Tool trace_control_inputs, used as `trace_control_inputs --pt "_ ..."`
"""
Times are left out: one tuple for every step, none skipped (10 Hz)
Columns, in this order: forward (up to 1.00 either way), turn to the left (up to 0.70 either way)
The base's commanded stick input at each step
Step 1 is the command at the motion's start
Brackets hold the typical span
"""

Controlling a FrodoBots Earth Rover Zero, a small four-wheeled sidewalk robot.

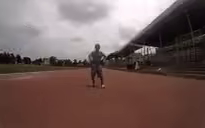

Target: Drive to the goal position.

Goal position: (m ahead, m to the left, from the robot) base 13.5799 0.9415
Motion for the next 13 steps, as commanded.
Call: trace_control_inputs --pt "0.70 0.00" --pt "0.70 0.00" --pt "0.70 0.00" --pt "0.70 0.00" --pt "0.70 0.00" --pt "0.70 0.00" --pt "0.70 0.00" --pt "0.70 0.00" --pt "0.70 0.00" --pt "0.70 0.00" --pt "0.70 0.00" --pt "0.70 0.00" --pt "0.70 0.00"
